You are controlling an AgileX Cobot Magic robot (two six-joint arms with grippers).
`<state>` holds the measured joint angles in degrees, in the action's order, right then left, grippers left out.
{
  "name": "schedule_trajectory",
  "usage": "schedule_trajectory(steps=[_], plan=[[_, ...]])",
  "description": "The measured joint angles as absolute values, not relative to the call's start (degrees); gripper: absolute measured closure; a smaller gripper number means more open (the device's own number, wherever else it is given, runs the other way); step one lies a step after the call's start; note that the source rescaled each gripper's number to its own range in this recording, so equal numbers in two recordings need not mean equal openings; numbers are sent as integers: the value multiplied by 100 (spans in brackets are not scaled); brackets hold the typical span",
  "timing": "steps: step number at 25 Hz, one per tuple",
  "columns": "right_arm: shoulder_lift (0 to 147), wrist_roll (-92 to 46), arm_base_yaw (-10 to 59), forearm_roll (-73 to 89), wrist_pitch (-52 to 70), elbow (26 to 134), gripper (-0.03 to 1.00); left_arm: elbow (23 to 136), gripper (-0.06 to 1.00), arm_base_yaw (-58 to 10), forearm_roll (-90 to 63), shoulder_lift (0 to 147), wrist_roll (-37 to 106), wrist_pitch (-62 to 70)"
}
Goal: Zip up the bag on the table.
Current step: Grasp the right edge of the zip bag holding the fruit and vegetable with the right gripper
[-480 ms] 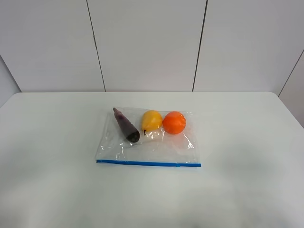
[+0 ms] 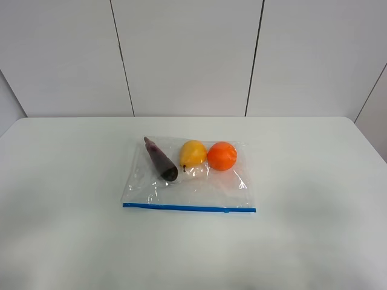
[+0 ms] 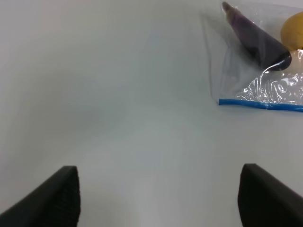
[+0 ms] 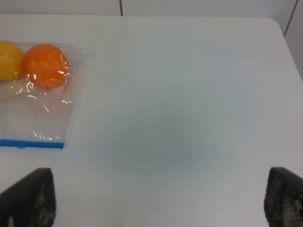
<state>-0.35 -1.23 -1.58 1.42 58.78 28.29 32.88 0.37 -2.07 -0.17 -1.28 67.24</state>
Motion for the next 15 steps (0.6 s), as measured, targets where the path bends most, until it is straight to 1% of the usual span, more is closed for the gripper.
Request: schedule_trajectory(steps=[2, 5, 10, 15], plan=[[9, -123, -158, 123, 5883, 2843, -3, 3288, -5, 37, -207, -17, -128, 6724], [539, -123, -158, 118, 5786, 3078, -3, 3288, -5, 37, -207, -17, -128, 6724], [2295, -123, -158, 313, 5414, 3774, -3, 3288, -5, 37, -207, -17, -128, 6724], [4151, -270, -158, 1276, 5294, 4292, -2, 3288, -5, 37, -207, -17, -128, 6724]])
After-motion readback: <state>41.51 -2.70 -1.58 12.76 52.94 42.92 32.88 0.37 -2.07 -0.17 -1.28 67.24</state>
